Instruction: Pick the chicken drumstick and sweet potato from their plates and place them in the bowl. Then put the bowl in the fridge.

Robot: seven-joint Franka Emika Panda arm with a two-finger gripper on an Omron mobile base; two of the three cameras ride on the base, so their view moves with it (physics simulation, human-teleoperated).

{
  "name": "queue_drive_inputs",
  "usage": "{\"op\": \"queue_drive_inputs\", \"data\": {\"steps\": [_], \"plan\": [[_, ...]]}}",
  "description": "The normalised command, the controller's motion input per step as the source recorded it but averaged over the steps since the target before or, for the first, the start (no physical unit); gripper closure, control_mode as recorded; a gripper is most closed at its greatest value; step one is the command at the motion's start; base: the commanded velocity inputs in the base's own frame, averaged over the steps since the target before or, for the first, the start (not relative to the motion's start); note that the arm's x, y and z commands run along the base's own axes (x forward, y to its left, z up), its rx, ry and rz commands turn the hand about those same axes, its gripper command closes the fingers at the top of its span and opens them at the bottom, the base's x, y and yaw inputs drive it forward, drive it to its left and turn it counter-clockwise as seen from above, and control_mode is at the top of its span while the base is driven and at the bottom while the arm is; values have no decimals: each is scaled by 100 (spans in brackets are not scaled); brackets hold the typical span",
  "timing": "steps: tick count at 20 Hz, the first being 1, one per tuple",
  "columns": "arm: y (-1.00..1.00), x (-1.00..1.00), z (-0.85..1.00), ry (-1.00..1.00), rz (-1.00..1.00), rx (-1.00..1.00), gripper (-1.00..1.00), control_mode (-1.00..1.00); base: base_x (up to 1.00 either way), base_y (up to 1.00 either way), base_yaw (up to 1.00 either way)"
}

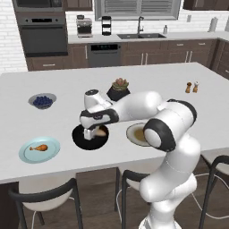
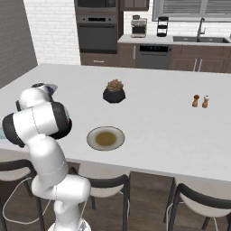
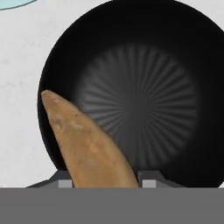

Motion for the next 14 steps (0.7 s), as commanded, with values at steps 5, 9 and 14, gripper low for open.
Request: {"op": "queue_drive_inputs", "data": {"steps": [5,9,14], "plan": [[0,7,-23,0,0,0,-100,-100,0,0,0],[0,3,-9,1,2,0,-100,-100,0,0,0],[1,1,2,3,1,1,-100,-100,0,0,0]]}}
